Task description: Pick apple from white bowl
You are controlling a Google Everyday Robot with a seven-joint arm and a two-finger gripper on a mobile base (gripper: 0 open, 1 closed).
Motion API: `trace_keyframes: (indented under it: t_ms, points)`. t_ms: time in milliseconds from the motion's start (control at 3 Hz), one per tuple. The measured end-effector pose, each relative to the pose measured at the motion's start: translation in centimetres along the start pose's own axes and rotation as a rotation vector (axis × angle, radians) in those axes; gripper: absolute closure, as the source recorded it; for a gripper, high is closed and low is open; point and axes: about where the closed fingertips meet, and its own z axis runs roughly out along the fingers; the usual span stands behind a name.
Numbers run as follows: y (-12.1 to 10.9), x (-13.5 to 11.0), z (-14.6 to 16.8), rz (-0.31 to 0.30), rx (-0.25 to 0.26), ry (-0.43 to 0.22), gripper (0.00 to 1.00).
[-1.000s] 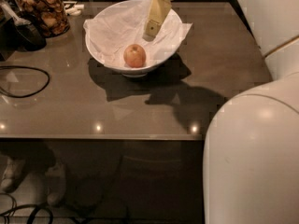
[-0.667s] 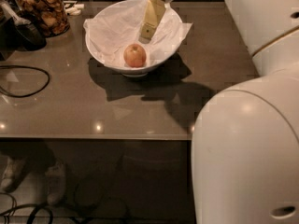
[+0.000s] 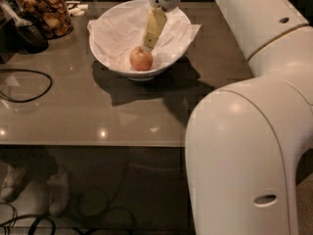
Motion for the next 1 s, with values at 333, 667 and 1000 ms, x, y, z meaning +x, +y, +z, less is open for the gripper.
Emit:
trace_keyframes:
  t_ms: [333,667,1000]
  points:
    - [-0.3,0.2,1.9,0.011,-0.021,0.016,0.15]
    - [-0.4,0.4,3.2,0.016,-0.039,0.026,0.14]
    - [-0.4,0.4,4.6,0.021,-0.06,0.032,0.15]
